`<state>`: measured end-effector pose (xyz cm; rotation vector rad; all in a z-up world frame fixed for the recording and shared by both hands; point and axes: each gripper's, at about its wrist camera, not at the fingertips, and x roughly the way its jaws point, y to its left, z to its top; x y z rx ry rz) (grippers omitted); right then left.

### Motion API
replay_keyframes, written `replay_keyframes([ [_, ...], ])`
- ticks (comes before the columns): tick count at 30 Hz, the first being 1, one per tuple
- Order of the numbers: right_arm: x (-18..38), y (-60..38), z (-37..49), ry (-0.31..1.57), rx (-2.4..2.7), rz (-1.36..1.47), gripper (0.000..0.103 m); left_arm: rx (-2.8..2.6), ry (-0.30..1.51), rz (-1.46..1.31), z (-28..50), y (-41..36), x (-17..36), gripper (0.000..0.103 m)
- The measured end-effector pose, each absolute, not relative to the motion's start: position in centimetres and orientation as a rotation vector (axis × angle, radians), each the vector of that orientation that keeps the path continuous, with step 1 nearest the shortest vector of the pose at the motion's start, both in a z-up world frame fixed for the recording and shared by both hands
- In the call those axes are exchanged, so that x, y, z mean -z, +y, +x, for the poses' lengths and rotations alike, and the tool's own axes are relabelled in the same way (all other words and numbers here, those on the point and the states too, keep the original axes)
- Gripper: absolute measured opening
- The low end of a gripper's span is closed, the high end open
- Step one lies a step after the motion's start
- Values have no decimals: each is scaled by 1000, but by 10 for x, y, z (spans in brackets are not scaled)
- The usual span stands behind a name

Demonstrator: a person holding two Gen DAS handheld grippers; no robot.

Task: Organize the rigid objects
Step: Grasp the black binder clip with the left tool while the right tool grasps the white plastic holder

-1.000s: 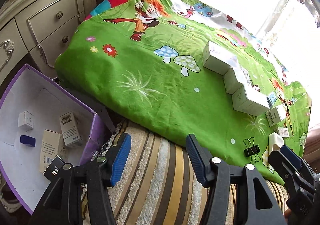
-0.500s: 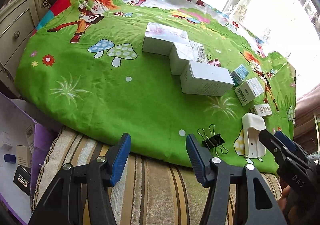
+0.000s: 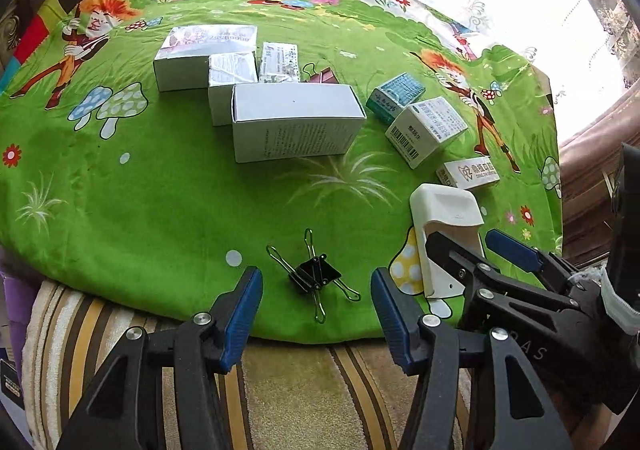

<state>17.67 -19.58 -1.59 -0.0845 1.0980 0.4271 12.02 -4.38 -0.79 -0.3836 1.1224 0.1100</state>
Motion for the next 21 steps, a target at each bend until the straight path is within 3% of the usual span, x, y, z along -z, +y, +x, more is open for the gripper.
replay_keyframes([
  [5, 24, -195, 184, 1118, -428, -77, 82, -80, 1148, -382, 129, -49, 16, 37],
  [11, 27, -189, 187, 1113, -429, -107, 85, -85, 1138, -397, 131, -45, 19, 25],
  [21, 28, -175, 186, 1103, -407, -201, 88, -91, 1108, -424, 125, -39, 16, 20],
])
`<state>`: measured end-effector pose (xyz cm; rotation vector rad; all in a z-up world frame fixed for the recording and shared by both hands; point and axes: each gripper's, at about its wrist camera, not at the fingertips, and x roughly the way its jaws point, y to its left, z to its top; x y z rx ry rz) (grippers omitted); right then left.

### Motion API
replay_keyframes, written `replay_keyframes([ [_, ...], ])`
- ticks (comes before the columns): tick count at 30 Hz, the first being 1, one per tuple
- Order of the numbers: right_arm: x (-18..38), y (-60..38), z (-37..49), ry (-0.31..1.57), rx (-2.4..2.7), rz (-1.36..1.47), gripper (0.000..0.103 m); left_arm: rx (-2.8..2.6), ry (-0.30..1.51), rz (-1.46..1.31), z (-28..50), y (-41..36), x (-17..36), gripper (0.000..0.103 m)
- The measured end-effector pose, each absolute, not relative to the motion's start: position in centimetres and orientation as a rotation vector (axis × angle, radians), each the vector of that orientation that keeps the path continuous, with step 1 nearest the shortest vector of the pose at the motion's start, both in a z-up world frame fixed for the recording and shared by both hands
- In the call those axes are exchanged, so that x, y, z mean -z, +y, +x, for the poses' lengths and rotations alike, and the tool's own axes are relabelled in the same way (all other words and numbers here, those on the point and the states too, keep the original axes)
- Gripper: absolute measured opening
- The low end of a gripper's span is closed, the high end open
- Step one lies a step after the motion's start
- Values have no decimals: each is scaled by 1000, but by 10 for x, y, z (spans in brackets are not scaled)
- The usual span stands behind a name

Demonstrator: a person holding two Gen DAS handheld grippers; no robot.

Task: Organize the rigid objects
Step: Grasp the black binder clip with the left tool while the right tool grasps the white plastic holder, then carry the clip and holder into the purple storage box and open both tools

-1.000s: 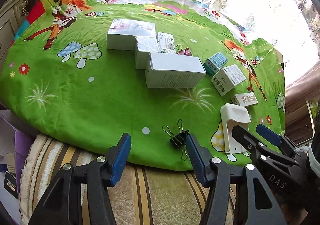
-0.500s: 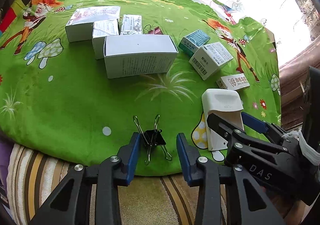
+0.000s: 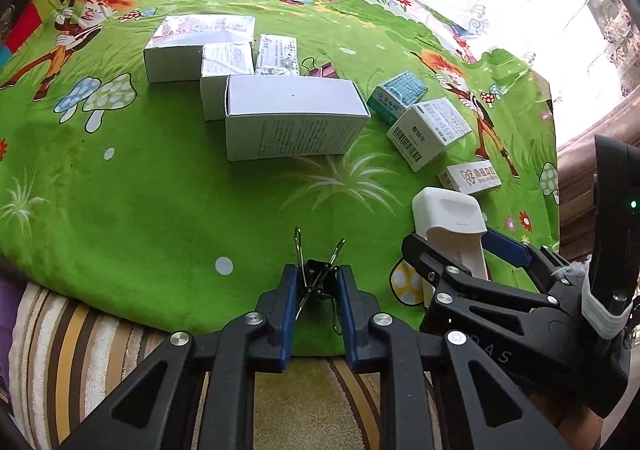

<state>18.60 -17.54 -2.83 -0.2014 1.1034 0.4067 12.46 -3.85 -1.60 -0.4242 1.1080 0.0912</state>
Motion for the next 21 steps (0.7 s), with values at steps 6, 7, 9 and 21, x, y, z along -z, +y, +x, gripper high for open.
replay_keyframes([
  [6, 25, -173, 182, 1080, -386, -235, 69, -98, 1078, -436, 115, -32, 9, 20],
  [7, 25, -172, 182, 1080, -390, -235, 69, -101, 1073, -438, 114, -31, 8, 20],
  [9, 24, -172, 181, 1078, -399, -231, 68, -106, 1063, -444, 111, -27, 6, 20],
  [21, 1, -158, 159, 1009, -470, -235, 68, -160, 1010, -534, 87, 5, -2, 20],
])
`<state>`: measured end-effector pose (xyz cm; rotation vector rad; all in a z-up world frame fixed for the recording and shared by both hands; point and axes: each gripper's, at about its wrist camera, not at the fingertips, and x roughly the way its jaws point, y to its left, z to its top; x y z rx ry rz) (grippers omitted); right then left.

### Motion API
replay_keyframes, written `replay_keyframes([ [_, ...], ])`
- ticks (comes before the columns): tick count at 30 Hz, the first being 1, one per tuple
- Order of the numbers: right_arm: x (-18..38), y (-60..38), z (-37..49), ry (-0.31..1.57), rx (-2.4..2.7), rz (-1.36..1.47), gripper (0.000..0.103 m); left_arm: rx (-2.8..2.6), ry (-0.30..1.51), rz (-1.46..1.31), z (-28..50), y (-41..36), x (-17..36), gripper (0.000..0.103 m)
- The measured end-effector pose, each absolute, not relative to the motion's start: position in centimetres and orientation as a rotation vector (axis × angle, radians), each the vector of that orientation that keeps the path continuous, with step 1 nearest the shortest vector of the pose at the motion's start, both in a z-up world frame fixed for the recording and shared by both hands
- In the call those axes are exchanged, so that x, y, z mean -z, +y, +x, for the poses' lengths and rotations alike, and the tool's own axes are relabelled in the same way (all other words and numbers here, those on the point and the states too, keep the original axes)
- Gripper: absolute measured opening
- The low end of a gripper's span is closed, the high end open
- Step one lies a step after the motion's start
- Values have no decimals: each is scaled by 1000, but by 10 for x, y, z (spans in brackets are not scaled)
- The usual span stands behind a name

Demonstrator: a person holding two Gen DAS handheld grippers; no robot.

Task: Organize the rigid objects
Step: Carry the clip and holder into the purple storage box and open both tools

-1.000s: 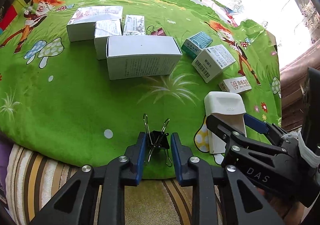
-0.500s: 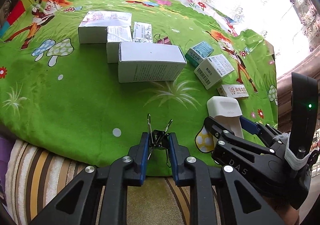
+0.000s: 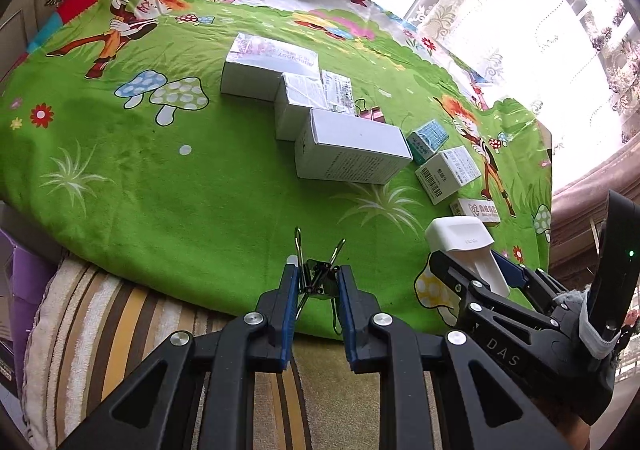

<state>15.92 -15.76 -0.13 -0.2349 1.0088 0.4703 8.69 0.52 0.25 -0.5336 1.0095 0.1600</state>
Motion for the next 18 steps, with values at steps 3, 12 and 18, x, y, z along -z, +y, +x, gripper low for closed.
replay_keyframes([
  [3, -3, -150, 152, 1001, -496, -233, 68, -175, 994, -557, 80, 14, -5, 20],
  [12, -13, -131, 136, 982, -554, -243, 68, -219, 935, -607, 57, 39, -15, 20],
  [18, -19, -108, 120, 976, -610, -276, 68, -258, 900, -647, 40, 62, -18, 20],
])
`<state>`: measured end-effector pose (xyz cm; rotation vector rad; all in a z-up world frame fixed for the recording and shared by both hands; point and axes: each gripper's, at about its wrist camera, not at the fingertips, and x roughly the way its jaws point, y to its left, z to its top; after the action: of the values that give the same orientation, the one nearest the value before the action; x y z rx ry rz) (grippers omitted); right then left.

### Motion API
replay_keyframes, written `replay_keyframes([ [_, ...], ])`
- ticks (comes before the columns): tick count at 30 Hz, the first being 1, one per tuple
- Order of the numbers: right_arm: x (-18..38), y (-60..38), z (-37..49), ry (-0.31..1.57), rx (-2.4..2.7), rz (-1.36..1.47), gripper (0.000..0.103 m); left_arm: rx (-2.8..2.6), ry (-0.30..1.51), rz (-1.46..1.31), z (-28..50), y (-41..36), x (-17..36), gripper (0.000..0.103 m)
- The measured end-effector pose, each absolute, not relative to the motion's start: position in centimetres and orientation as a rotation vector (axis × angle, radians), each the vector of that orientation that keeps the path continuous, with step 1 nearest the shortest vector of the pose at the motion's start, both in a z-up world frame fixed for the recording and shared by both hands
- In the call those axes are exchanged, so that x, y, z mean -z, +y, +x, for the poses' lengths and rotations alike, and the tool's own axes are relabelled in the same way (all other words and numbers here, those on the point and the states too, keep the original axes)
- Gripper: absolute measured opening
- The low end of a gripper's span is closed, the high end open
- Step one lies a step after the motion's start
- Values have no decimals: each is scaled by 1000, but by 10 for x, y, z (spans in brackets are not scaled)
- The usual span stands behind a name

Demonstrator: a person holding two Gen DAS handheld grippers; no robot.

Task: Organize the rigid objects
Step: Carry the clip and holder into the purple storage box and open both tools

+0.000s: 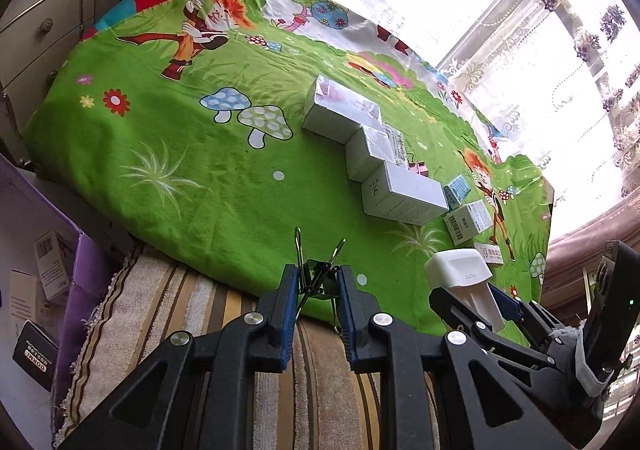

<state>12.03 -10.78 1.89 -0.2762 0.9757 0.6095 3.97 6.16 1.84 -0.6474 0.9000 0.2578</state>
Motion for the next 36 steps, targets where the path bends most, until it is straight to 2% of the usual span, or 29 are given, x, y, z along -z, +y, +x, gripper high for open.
replay_keyframes([
  [16, -27, -4, 47, 1016, -907, -340, 68, -493, 770, -825, -40, 156, -13, 20],
  [36, -12, 119, -61, 999, -1235, -585, 68, -782, 652, -1082, -170, 259, 31, 20],
])
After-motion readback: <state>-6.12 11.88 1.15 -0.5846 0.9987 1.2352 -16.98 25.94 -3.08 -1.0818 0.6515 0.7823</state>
